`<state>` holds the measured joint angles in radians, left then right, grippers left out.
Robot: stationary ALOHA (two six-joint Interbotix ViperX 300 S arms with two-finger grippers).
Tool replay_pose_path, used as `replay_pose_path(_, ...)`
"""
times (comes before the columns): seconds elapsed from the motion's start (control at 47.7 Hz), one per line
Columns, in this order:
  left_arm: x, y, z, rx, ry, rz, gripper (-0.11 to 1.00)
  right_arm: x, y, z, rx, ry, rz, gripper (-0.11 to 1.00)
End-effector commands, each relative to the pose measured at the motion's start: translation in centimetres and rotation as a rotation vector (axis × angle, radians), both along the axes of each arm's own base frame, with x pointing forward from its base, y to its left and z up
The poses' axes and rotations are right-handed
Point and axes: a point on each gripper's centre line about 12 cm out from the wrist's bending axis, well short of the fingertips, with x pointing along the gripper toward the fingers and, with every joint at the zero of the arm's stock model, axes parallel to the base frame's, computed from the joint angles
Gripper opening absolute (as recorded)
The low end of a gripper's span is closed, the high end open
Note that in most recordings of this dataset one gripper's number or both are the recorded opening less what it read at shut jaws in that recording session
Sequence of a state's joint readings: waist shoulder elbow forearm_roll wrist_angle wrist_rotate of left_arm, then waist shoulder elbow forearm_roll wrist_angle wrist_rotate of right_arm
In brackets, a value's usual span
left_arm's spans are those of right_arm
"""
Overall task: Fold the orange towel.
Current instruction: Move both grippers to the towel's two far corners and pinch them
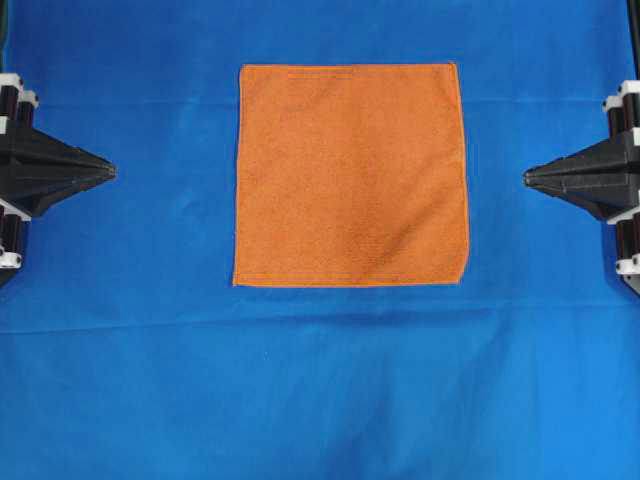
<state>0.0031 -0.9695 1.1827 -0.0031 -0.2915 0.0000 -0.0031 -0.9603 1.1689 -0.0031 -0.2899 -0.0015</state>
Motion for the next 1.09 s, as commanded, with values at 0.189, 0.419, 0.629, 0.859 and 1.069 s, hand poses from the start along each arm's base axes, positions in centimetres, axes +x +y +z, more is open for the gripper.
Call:
replay_pose_path(0.189, 1.6, 2.0, -1.2, -0.036, 0.084, 0.095, 0.01, 0.7, -2.8, 0.5, 0.063, 0.014, -0.136, 0.02)
replay_pose_path(0.419, 3.0, 5.7, -3.6, -0.07, 0.183, 0.251, 0.01, 1.3, -7.2, -2.1, 0.141, 0.15, -0.334, 0.02)
replay_pose_path(0.629, 4.9, 8.9, -5.8, -0.102, 0.278, 0.354, 0.03, 1.8, -11.0, -5.1, 0.185, 0.272, -0.481, 0.02)
replay_pose_path(0.859, 7.7, 12.3, -8.9, -0.136, 0.388, 0.428, 0.61, 3.3, -14.9, -9.1, 0.233, 0.45, -0.581, 0.42)
replay_pose_path(1.069, 9.7, 15.5, -12.9, -0.169, 0.475, 0.489, 0.9, 4.6, -18.1, -13.5, 0.259, 0.608, -0.631, 0.55)
